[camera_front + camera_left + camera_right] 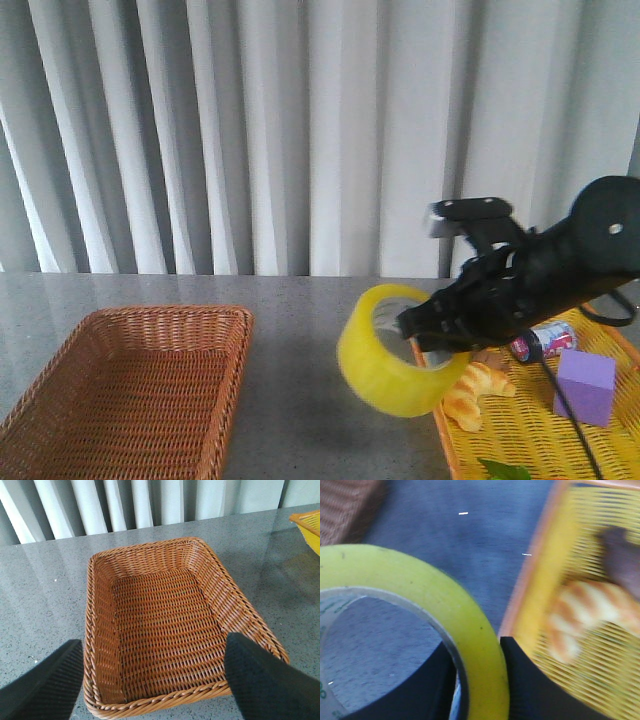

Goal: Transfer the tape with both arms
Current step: 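Grip the tape roll rim with the right gripper, lift and set it on the table, then open the right gripper and withdraw it back over the yellow basket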

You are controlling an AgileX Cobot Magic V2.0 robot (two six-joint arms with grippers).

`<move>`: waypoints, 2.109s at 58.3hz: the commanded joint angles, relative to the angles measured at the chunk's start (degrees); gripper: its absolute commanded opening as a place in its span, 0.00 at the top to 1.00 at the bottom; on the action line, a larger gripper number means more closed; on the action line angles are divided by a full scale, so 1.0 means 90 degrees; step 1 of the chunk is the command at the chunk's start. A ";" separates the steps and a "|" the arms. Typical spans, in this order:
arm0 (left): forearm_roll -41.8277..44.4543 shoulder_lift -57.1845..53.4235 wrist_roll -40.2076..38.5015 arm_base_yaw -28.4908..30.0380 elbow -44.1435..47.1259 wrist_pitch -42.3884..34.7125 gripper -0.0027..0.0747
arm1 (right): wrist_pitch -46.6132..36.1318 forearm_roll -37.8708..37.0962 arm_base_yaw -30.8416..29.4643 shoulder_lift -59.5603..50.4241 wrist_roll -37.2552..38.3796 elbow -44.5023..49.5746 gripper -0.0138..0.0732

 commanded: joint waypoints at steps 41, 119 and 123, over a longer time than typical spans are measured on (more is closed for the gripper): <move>-0.0024 0.0006 -0.0047 0.0004 -0.0212 -0.0502 0.26 | -0.1826 -0.1291 0.1259 0.1519 0.0108 -0.0225 0.64; -0.2439 0.2343 0.2426 -0.0691 -0.1844 0.0652 0.27 | -0.1029 -0.1477 0.0042 -0.4277 0.0893 0.3942 0.46; -0.2319 0.2684 0.2418 -0.0973 -0.2058 0.0669 0.27 | -0.0846 -0.1477 0.0042 -0.4531 0.0893 0.4120 0.46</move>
